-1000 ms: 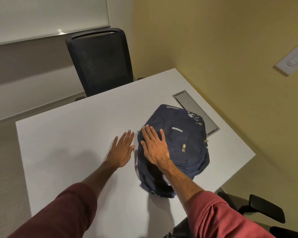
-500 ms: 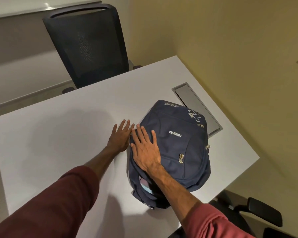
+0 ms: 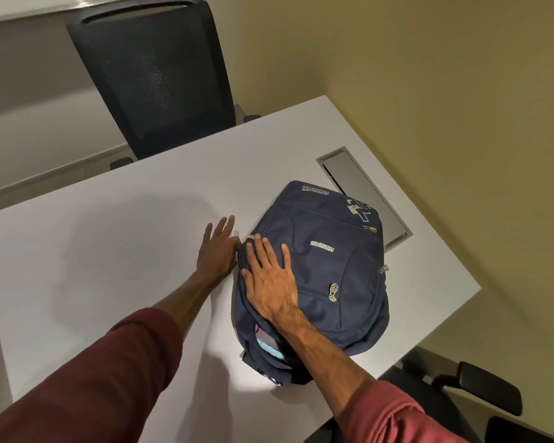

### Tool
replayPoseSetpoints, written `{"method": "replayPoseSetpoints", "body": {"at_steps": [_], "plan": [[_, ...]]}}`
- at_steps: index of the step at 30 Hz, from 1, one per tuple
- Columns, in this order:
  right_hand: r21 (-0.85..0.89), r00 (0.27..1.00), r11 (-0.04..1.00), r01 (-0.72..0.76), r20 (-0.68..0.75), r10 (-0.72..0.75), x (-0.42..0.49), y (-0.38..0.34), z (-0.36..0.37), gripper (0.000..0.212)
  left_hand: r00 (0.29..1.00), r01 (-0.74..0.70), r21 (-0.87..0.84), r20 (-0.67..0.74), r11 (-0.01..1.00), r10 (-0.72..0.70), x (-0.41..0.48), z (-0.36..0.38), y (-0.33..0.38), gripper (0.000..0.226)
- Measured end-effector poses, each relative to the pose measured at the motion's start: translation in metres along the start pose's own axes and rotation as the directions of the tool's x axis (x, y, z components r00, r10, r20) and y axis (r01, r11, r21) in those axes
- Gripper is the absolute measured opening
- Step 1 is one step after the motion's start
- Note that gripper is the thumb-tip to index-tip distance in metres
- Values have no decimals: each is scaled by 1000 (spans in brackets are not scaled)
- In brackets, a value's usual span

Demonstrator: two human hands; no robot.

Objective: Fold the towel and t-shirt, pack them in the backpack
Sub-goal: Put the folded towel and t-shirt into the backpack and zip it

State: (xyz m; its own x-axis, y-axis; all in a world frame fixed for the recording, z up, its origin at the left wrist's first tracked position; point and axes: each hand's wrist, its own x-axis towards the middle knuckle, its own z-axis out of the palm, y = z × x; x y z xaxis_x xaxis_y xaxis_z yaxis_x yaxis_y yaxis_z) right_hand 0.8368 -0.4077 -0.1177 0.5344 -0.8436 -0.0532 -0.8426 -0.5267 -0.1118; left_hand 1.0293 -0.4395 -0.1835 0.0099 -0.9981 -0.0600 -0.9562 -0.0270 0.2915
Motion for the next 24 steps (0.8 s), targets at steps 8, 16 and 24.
{"method": "replayPoseSetpoints", "body": {"at_steps": [8, 16, 24], "plan": [[11, 998, 1000, -1, 58, 0, -15, -4, -15, 89, 993, -45, 95, -105, 994, 55, -25, -19, 2, 33], [-105, 980, 994, -4, 199, 25, -41, -15, -5, 87, 971, -89, 114, -210, 989, 112, -49, -21, 4, 16], [-50, 976, 998, -31, 216, 42, -32, -28, -6, 67, 963, -116, 124, -231, 986, 142, -78, -23, 4, 16]]}}
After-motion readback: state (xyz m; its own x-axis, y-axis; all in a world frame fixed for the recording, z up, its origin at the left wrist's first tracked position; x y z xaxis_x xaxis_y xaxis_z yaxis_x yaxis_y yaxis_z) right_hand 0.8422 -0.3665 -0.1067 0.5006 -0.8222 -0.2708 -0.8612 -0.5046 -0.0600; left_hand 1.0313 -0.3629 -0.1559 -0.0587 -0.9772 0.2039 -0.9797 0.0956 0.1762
